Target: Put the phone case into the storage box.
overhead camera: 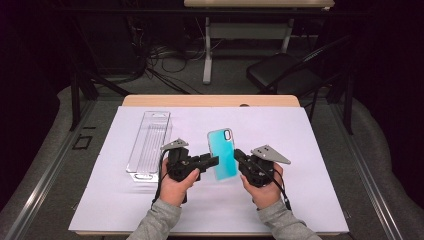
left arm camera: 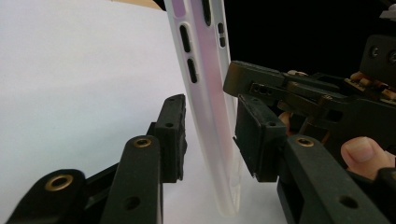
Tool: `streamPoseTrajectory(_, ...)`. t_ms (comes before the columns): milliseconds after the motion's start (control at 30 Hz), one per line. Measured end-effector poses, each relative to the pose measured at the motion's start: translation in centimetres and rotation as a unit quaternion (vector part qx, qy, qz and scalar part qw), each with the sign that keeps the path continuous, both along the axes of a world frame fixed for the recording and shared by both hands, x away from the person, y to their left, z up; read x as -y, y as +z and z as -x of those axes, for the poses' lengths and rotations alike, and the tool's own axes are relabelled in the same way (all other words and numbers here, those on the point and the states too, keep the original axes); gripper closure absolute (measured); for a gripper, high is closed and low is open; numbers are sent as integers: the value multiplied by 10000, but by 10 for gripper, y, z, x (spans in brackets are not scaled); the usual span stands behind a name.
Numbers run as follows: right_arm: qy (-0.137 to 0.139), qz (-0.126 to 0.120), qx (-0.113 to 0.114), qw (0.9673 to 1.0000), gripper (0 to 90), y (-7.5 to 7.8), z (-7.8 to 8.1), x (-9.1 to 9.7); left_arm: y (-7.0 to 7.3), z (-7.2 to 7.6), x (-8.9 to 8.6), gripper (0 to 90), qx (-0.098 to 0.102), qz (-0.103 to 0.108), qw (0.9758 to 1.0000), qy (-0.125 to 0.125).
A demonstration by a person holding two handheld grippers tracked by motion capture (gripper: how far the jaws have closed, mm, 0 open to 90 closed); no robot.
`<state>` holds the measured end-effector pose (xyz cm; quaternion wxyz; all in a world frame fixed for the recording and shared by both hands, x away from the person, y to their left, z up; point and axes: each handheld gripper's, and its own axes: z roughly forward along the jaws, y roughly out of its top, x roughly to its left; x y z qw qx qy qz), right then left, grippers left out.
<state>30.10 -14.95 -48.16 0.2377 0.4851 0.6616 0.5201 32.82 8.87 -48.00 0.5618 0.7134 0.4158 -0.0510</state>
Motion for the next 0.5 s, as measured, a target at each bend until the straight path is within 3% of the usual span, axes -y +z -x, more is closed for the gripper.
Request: streamPoseTrajectory(500,2,-13,4,10000,874,0,1,0,-1,-2,2,702,-243,95,9997,6)
